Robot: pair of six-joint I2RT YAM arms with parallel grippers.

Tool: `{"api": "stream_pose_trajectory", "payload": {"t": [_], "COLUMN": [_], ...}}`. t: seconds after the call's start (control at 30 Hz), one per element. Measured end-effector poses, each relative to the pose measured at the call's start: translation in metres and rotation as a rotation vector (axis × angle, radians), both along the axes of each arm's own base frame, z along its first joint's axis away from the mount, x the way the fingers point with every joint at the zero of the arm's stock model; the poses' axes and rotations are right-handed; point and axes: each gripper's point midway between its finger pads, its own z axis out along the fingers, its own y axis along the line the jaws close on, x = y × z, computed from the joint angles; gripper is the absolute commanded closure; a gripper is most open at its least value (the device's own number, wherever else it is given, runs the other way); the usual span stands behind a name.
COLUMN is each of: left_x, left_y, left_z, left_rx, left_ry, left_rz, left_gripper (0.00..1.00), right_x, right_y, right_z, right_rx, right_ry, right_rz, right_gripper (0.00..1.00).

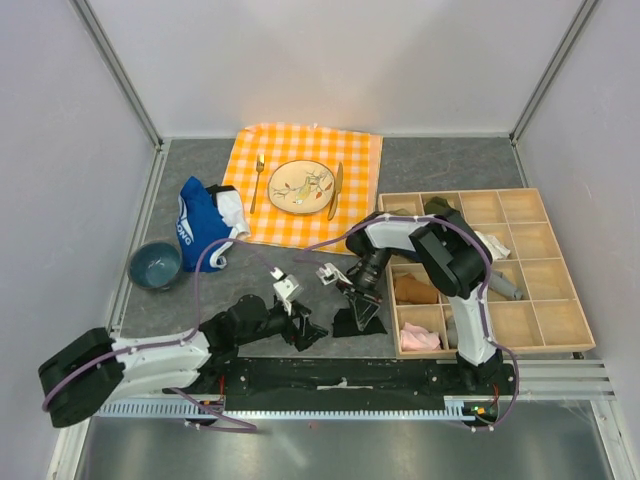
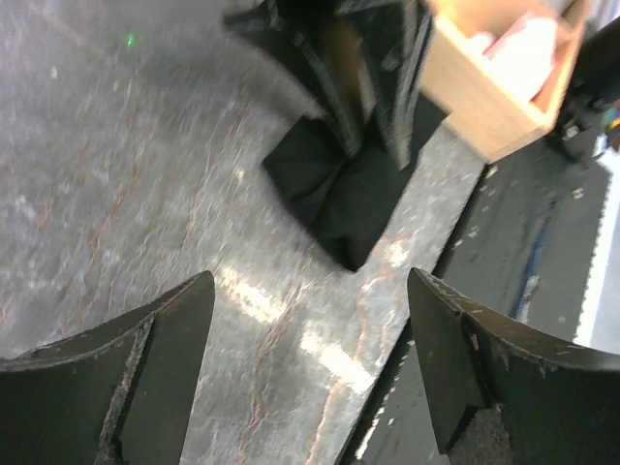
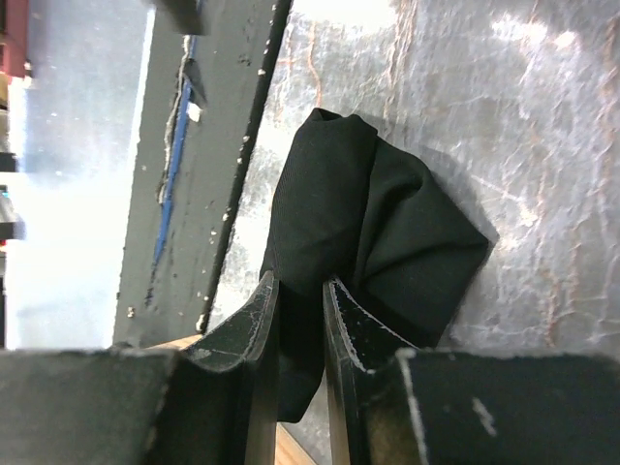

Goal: Roll the underwear
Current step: Roll the underwear to the center of the board.

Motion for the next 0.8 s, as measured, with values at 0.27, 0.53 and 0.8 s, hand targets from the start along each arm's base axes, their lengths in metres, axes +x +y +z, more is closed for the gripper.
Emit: {"api": "stream_pose_trajectory", "payload": {"t": [0.27, 0.53, 0.8], "left_x": [0.005, -0.004, 0.003], "left_y": [-0.019, -0.042, -0.060], "left_z": [-0.036, -0.035, -0.040], "left_rx": [0.099, 0.042, 0.043], "left_ry": [0.071, 0.076, 0.088], "left_rz": [-0.044, -0.155, -0.180], "left_gripper": [0.13, 0.17, 0.48], "right_x": [-0.001, 0.000, 0.000], "right_y": [-0.013, -0.014, -0.014], "right_z": [0.001, 0.002, 0.002], "right_rx": [-0.045, -0.047, -0.047], "right_ry": [0.089, 0.091, 0.091], "right_rz": [-0.039, -0.041, -0.041], "right_gripper": [0.83, 0.83, 0.82]}}
